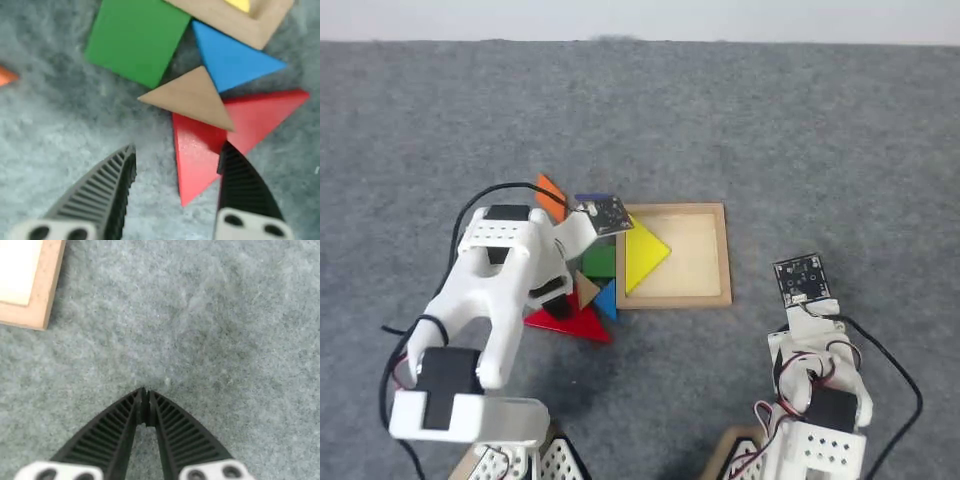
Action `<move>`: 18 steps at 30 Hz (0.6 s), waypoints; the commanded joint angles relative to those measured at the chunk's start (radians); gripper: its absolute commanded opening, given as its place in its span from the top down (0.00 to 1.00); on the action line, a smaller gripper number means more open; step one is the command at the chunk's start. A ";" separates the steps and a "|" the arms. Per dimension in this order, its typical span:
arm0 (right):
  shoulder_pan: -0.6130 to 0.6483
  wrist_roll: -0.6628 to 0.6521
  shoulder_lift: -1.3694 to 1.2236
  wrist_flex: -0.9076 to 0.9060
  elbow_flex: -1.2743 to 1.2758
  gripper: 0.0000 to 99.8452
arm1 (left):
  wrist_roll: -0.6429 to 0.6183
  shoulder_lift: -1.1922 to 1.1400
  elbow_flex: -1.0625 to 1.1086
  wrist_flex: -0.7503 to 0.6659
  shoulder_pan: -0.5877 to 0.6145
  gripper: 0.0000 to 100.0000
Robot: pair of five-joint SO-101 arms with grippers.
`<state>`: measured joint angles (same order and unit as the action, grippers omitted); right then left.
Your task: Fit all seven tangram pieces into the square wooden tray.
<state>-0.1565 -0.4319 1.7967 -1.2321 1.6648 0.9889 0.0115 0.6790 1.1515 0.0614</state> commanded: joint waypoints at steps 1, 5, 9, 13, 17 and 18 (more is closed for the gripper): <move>-0.008 -0.015 0.015 0.007 0.018 0.99 | 0.080 -0.037 -0.002 -0.009 -0.031 0.75; -0.008 -0.015 0.015 0.007 0.018 0.99 | 0.163 -0.044 0.033 0.037 -0.083 0.75; -0.008 -0.015 0.015 0.007 0.018 0.99 | 0.181 -0.038 0.090 0.041 -0.133 0.75; -0.008 -0.015 0.015 0.007 0.018 0.99 | 0.178 -0.038 0.096 0.041 -0.140 0.75; -0.008 -0.015 0.015 0.007 0.018 0.99 | 0.169 -0.038 0.099 0.041 -0.140 0.75; -0.008 -0.015 0.015 0.007 0.018 0.99 | 0.152 -0.038 0.097 0.041 -0.141 0.75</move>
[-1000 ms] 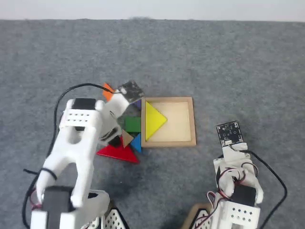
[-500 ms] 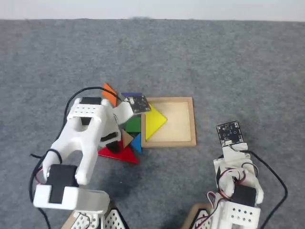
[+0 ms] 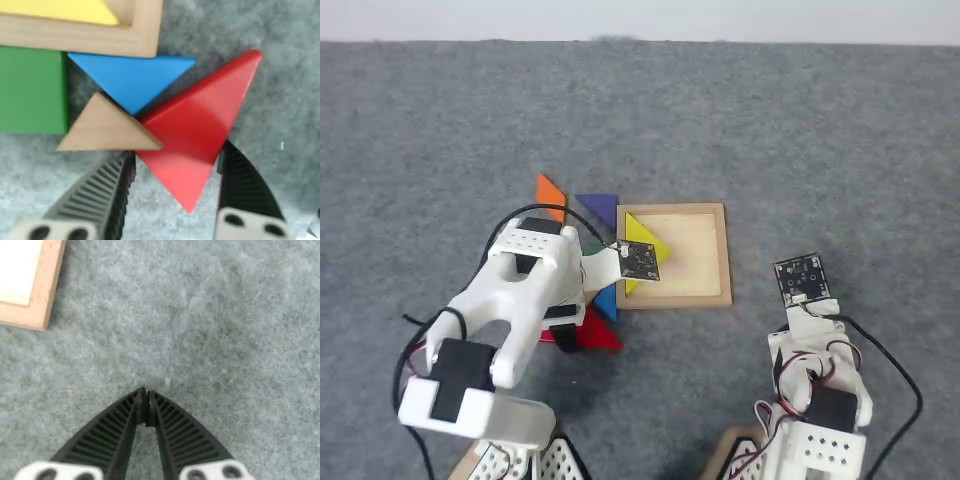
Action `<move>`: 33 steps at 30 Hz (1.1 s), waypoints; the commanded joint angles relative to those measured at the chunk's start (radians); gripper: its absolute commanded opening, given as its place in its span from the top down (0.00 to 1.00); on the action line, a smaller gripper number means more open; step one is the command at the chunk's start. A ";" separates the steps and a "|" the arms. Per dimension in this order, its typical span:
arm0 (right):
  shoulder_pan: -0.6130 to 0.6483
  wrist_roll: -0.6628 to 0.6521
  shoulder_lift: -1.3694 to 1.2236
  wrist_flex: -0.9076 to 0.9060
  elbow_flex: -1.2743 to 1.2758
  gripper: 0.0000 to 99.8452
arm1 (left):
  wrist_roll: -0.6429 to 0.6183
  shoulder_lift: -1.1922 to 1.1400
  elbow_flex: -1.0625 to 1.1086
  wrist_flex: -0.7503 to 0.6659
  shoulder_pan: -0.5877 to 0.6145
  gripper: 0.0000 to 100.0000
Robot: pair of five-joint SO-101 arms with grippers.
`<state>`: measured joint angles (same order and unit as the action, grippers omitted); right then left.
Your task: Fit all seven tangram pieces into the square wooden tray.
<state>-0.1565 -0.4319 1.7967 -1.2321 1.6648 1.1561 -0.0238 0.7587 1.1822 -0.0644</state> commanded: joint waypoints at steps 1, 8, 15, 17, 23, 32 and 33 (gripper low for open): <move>-0.008 -0.015 0.015 0.007 0.018 0.99 | -0.035 -0.003 0.016 0.011 -0.018 0.75; -0.008 -0.015 0.015 0.007 0.018 0.99 | -0.178 -0.003 0.013 0.008 -0.091 0.91; -0.008 -0.015 0.015 0.007 0.018 0.99 | -0.305 -0.002 -0.070 -0.008 -0.080 0.97; -0.008 -0.015 0.015 0.007 0.018 0.99 | -0.364 -0.002 -0.101 -0.031 -0.081 0.97; -0.010 -0.015 0.015 0.007 0.018 0.99 | -0.500 0.052 -0.199 -0.052 -0.057 0.97; -0.008 -0.015 0.015 0.007 0.018 0.99 | -0.434 0.293 -0.143 -0.038 -0.143 0.76; -0.008 -0.015 0.015 0.007 0.018 0.99 | -0.434 0.285 -0.143 -0.048 -0.155 0.75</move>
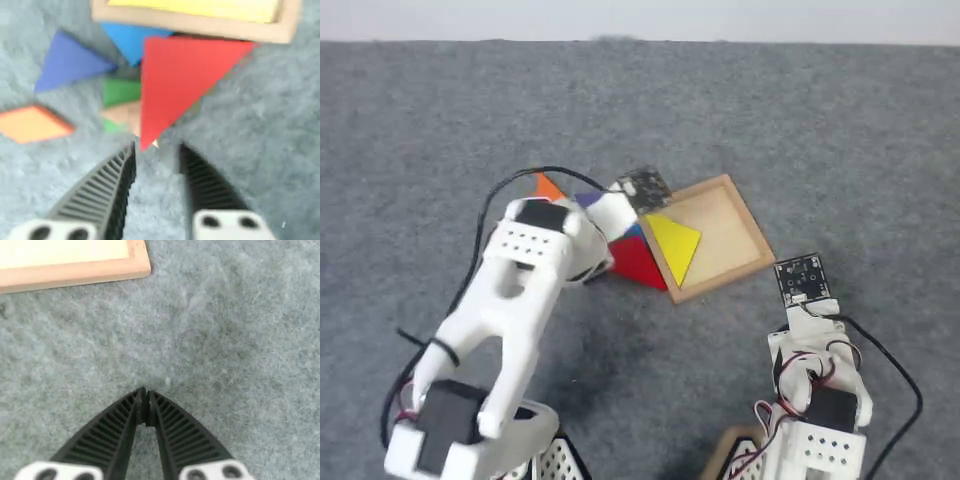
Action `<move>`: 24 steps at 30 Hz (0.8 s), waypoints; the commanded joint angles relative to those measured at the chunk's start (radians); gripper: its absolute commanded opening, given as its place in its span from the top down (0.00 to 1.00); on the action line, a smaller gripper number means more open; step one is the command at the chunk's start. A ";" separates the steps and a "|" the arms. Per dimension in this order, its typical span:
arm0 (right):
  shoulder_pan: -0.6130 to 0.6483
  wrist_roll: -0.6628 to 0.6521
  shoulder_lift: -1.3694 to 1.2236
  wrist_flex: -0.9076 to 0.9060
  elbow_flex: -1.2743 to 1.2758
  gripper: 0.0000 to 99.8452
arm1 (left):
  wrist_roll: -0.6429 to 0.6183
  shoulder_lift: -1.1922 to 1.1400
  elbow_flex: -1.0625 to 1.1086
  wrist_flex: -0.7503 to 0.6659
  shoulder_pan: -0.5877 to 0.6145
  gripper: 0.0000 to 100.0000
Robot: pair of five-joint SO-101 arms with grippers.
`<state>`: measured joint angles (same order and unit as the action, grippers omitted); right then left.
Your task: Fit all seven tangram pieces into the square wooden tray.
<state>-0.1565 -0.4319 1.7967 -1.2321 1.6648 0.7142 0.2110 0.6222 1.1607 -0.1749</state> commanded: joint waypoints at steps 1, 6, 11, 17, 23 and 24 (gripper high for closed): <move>-0.008 -0.015 0.015 0.007 0.018 0.99 | 0.008 0.043 -0.007 -0.040 -0.054 0.76; -0.008 -0.015 0.015 0.007 0.018 0.99 | 0.008 -0.066 -0.024 -0.193 -0.068 0.76; -0.008 -0.015 0.015 0.007 0.018 0.99 | 0.028 -0.313 -0.193 -0.143 -0.060 0.74; -0.008 -0.015 0.015 0.007 0.018 0.99 | 0.058 -0.509 -0.358 -0.083 -0.038 0.76; -0.008 -0.015 0.015 0.007 0.018 0.99 | 0.058 -0.626 -0.444 -0.080 0.008 0.77; -0.008 -0.015 0.015 0.007 0.018 0.99 | 0.058 -0.626 -0.447 -0.071 0.008 0.79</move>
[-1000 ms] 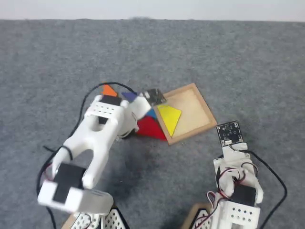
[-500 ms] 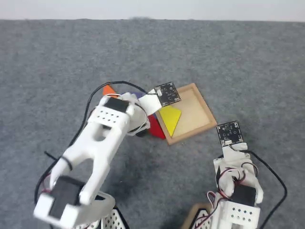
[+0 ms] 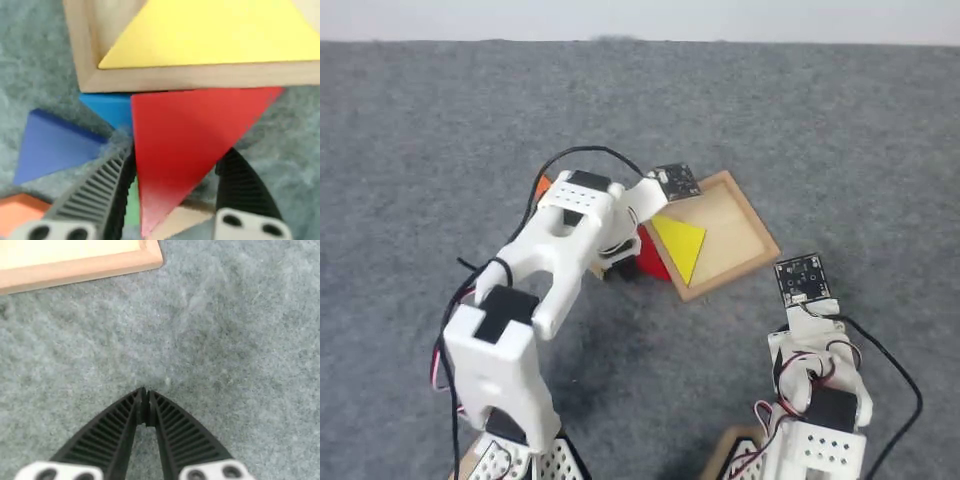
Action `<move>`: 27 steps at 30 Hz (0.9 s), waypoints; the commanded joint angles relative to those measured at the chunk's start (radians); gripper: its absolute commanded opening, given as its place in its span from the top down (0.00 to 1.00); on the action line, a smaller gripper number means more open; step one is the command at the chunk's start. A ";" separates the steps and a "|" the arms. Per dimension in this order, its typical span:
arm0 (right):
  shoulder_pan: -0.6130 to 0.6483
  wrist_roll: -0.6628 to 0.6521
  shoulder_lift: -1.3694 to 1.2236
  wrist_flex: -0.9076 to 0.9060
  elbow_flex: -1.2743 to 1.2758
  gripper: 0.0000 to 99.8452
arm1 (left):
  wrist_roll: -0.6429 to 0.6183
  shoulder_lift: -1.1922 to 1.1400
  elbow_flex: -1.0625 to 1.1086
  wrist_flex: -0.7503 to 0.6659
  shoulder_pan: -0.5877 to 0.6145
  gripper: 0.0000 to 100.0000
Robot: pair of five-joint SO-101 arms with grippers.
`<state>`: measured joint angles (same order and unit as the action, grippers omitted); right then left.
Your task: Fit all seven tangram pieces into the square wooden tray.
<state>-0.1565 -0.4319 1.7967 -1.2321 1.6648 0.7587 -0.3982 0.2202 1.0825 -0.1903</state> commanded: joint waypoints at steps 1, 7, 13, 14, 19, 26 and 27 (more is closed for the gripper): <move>-0.008 -0.015 0.015 0.007 0.018 0.99 | 0.015 -0.011 -0.045 0.014 0.023 0.81; -0.008 -0.015 0.015 0.007 0.018 0.99 | 0.029 0.009 -0.044 0.026 0.014 0.89; -0.008 -0.015 0.015 0.007 0.018 0.99 | -0.014 0.104 -0.042 0.026 0.012 0.93; -0.008 -0.015 0.015 0.007 0.018 0.99 | -0.014 0.118 -0.042 0.026 0.009 0.93; -0.008 -0.015 0.015 0.007 0.018 0.99 | -0.015 0.152 -0.038 0.026 -0.014 0.97; -0.008 -0.015 0.015 0.007 0.018 0.99 | 0.055 0.161 -0.041 0.157 -0.066 0.97; -0.008 -0.015 0.015 0.007 0.018 0.99 | 0.052 0.161 -0.042 0.167 -0.078 0.97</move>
<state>-0.1565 -0.4319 1.7967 -1.2321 1.6648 0.7940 -0.3214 0.2125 1.1960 -0.2271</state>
